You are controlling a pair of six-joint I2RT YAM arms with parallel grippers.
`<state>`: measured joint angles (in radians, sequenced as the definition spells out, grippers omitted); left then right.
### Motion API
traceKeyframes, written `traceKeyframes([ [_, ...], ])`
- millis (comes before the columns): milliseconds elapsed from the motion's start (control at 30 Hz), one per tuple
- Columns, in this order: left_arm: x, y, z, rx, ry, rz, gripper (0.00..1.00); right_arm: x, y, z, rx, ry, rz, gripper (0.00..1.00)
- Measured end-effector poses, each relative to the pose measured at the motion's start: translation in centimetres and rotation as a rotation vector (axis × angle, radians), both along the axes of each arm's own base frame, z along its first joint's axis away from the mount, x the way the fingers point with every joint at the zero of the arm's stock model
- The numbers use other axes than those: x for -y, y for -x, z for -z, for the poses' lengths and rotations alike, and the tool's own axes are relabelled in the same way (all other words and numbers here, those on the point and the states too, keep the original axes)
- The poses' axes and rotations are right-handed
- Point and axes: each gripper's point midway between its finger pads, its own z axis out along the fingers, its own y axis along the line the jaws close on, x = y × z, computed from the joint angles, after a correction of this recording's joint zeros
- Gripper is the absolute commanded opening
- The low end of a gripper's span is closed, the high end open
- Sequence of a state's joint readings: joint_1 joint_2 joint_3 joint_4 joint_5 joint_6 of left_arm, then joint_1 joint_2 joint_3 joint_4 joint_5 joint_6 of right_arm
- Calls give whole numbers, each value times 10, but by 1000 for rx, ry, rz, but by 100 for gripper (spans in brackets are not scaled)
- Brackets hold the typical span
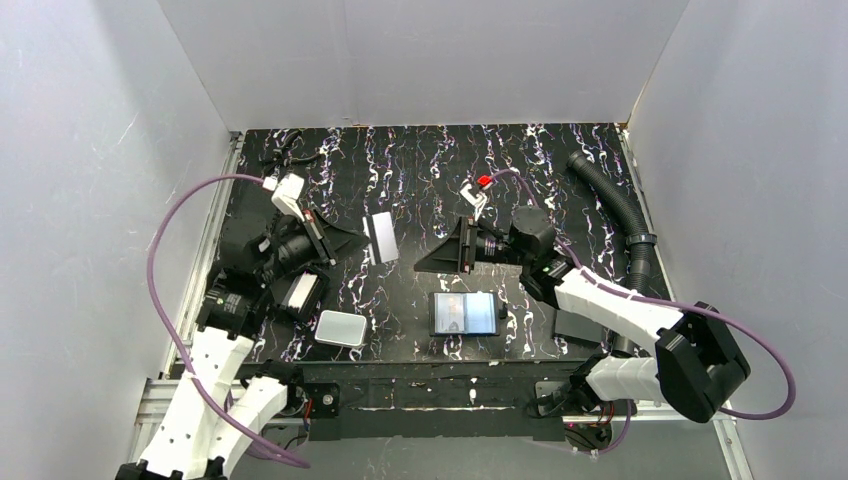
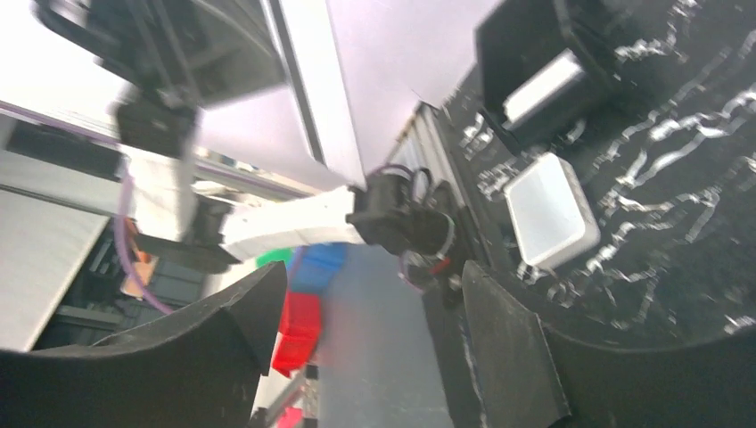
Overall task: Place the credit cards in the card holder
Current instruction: Turn over the card slot in the card holder.
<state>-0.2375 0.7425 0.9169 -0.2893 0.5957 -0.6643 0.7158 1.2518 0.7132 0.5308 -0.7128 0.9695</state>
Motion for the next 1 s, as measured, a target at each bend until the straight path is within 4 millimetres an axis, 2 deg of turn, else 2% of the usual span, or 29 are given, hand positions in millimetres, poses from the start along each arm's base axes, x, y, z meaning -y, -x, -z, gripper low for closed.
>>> traceKeyframes([
  [133,20,9,2,-19,115,53,0,-2,-2,-28,-23,-107,20,68],
  [267,38,22,-9,-4,166,122,0,0,-4,-41,-32,-147,44,60],
  [367,46,31,-17,20,187,161,0,1,-5,-49,-35,-173,55,46],
  [433,50,36,-22,34,198,177,0,2,-4,-55,-37,-189,60,41],
  [567,57,40,-22,39,206,191,0,6,-1,-70,-38,-246,62,22],
  [633,63,41,-17,22,200,202,0,7,2,-77,-41,-279,55,1],
  [700,70,42,-11,6,188,218,0,10,4,-79,-50,-306,51,1],
  [800,77,35,1,-29,158,211,39,21,-2,-68,-84,-280,91,1],
  [833,80,32,10,-55,135,201,45,26,-5,-61,-82,-246,114,1],
  [933,81,19,48,-174,45,145,47,55,-26,-28,-28,-54,266,1],
  [967,81,15,66,-231,6,126,54,65,-35,-17,-2,23,315,1],
  [1000,81,11,84,-286,-32,110,55,75,-42,-4,25,108,355,1],
])
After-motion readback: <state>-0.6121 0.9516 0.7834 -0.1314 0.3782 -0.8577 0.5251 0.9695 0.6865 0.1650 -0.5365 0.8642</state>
